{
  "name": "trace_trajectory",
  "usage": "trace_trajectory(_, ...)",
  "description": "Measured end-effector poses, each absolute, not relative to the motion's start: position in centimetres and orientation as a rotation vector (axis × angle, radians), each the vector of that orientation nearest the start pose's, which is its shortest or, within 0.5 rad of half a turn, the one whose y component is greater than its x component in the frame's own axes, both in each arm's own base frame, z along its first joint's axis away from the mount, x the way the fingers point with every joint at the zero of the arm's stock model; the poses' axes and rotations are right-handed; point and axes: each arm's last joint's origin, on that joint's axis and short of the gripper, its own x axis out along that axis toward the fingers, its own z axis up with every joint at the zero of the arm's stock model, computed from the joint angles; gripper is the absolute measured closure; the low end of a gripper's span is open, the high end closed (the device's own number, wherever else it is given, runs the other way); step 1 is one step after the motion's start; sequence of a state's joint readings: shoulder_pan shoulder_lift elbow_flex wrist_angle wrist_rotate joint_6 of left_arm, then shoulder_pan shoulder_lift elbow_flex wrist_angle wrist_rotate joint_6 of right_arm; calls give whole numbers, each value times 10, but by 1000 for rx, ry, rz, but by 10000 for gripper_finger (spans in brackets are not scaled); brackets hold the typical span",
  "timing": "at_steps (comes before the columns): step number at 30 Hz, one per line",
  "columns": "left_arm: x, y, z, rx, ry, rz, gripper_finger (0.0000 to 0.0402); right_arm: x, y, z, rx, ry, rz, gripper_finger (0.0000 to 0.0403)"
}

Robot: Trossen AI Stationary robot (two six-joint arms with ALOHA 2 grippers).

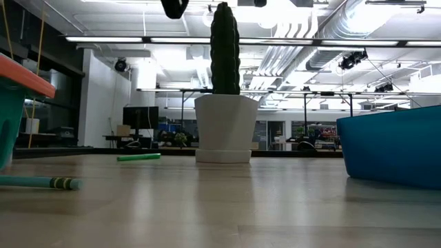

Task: Sort pens & pencils
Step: Put the black pen into the blue bin

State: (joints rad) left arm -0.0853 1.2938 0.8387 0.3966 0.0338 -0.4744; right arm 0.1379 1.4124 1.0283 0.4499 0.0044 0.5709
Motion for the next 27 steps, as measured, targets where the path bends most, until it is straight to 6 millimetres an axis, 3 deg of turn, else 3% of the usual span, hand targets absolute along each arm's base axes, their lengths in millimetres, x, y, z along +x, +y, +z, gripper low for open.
trace_trajectory(5,289,-25,291,-464,156,-75,255,321,44,334,572,-27,148,384)
trace_trajectory(12,278,-22,281,-417,308,15,250,322,45,331,574,4,138,384)
trace_trajectory(16,265,-18,290,-391,308,54,250,318,45,330,574,62,140,384)
trace_trajectory(27,216,5,314,-341,322,198,250,266,40,348,558,232,58,384)
